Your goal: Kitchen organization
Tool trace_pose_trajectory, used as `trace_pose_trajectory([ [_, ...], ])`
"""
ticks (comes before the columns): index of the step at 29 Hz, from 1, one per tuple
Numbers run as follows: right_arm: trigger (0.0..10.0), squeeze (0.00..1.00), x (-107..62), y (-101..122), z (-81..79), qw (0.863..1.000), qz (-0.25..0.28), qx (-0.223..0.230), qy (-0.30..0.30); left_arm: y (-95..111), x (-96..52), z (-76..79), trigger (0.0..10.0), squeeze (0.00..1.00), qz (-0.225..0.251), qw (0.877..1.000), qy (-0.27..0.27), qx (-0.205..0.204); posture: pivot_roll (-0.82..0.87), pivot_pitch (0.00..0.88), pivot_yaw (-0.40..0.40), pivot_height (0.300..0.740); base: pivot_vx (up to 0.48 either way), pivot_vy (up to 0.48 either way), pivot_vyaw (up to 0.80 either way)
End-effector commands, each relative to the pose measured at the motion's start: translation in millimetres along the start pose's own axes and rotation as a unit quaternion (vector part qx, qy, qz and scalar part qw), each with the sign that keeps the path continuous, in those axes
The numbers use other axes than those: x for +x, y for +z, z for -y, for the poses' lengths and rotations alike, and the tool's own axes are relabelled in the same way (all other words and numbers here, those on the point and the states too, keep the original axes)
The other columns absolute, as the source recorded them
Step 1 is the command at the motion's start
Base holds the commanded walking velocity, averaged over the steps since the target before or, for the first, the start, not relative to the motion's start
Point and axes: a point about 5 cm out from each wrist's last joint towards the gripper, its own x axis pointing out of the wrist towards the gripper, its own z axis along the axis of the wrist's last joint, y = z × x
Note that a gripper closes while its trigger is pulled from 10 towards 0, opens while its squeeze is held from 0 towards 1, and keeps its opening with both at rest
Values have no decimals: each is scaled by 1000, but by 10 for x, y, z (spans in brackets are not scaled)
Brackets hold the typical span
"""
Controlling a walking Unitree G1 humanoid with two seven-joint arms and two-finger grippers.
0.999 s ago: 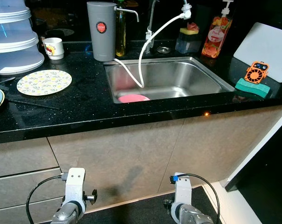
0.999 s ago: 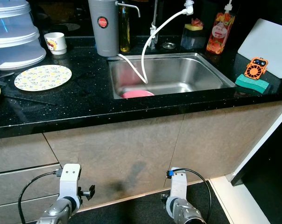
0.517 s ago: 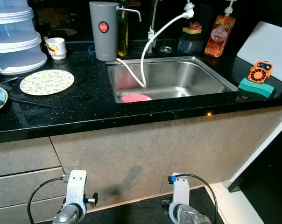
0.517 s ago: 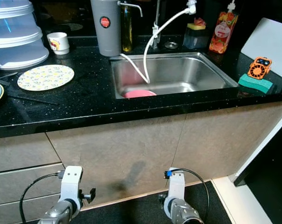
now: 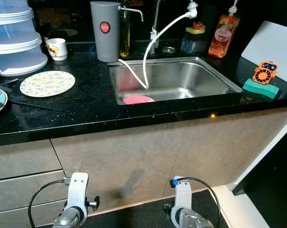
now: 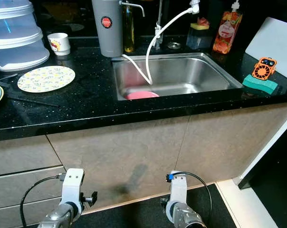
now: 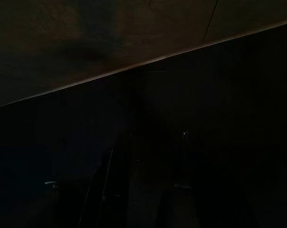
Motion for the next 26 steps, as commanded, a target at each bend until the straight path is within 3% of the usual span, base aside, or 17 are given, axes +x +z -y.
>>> trace_pose_trajectory([
  [1,10000,0,1,-49,-14,1000,-9,-3,2,-49,-16,-62,10000,0,-13,1000,7,0,37,65,0,740,0,0,0],
  [26,10000,0,0,-116,-34,1000,-18,-11,7,-103,-22,-67,10000,0,-19,1000,6,6,37,30,-1,740,0,0,0],
])
